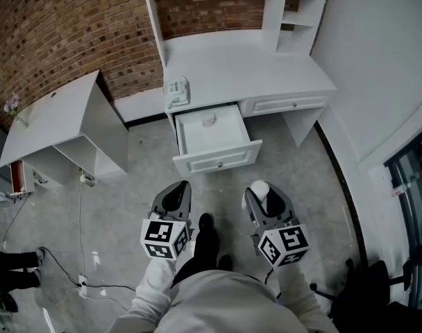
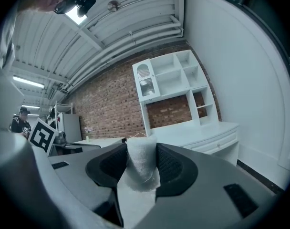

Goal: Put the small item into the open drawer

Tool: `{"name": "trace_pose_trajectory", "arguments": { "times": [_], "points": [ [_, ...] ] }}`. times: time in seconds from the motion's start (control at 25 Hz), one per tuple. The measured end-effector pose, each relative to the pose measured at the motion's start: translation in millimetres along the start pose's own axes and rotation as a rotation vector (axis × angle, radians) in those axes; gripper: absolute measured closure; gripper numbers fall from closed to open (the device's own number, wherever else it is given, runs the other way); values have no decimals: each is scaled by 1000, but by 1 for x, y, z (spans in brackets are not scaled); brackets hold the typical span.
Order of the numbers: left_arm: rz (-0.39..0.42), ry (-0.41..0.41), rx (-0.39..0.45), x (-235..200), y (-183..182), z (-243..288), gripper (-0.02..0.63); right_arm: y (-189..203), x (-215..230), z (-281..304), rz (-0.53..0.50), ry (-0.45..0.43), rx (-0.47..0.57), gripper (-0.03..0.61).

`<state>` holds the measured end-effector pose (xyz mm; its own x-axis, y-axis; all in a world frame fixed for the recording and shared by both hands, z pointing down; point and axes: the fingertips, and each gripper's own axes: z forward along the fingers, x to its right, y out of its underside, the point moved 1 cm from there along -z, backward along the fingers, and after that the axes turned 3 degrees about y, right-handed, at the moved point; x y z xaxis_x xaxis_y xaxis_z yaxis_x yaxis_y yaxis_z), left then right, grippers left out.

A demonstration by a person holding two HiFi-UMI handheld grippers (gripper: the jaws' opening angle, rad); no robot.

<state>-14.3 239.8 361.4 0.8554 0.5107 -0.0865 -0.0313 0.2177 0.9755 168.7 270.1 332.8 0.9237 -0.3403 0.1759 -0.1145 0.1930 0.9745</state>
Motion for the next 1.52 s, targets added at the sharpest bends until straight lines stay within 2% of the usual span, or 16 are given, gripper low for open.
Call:
{"name": "trace_pose_trajectory", "arguments": {
  "times": [0.52, 0.84, 1.12, 1.52],
  "points": [
    [-15, 41, -4, -83, -18, 105, 589, -38, 22, 131, -1, 20, 45, 380],
    [-42, 58, -7, -142, -25, 155, 589, -46, 32, 207, 16, 54, 31, 380],
    [-31, 92, -14, -172, -30, 182, 589, -45, 40, 246, 34, 99, 32, 380],
    [-48, 108, -33, -187, -25, 207, 589, -41, 58, 273, 42, 134, 0, 380]
  ]
}}
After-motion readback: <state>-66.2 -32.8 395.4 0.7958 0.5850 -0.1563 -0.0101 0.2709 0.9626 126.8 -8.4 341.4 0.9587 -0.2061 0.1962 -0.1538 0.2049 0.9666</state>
